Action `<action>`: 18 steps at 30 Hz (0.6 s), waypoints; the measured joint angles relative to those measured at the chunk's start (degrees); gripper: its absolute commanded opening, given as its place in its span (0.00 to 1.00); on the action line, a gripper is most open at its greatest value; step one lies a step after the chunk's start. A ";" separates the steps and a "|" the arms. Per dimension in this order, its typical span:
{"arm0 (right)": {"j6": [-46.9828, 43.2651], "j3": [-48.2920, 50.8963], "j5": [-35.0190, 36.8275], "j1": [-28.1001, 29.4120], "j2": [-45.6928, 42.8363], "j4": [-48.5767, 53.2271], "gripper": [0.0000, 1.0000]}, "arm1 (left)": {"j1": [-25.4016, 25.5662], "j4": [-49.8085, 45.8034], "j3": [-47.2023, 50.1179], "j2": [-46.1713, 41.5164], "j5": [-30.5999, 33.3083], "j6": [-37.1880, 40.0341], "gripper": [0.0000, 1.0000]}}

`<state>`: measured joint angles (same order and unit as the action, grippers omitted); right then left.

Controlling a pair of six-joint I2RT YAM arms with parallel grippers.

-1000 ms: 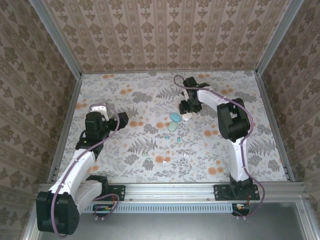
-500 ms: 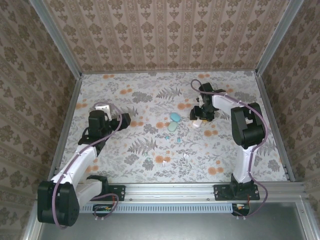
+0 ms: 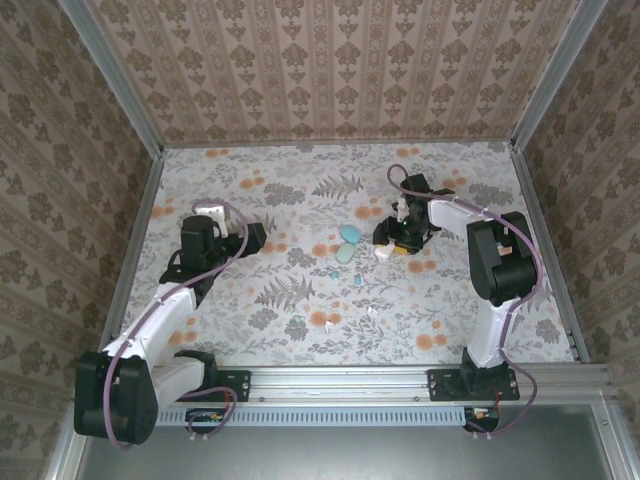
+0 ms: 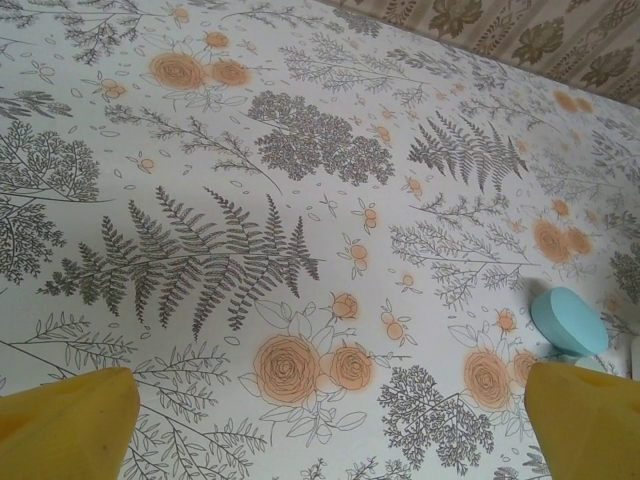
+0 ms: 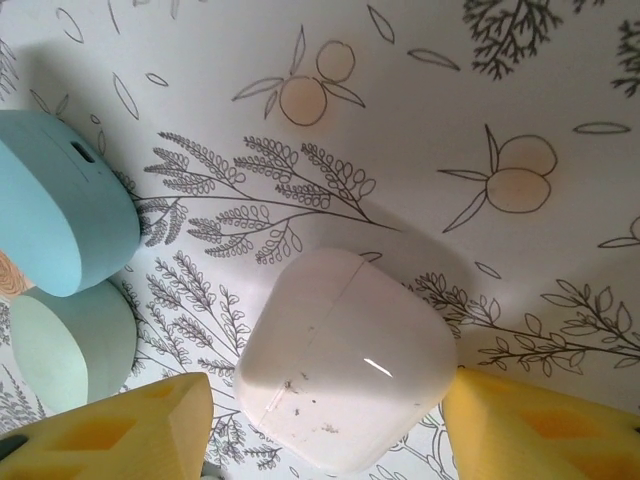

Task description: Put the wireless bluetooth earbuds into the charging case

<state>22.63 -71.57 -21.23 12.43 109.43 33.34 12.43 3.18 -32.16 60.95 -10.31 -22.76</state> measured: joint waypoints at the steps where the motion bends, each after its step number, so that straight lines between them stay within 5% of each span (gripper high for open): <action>1: -0.22 -0.20 0.83 0.04 -0.22 0.20 0.64 | 0.04 0.02 -0.02 0.00 0.02 -0.02 1.00; 18: -7.93 -14.62 17.33 4.33 8.39 8.22 0.60 | 1.07 -1.14 -0.13 -3.08 1.60 -0.63 1.00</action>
<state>14.70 -86.19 -3.90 16.75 117.82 41.56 13.50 2.04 -32.29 57.87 -8.71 -23.40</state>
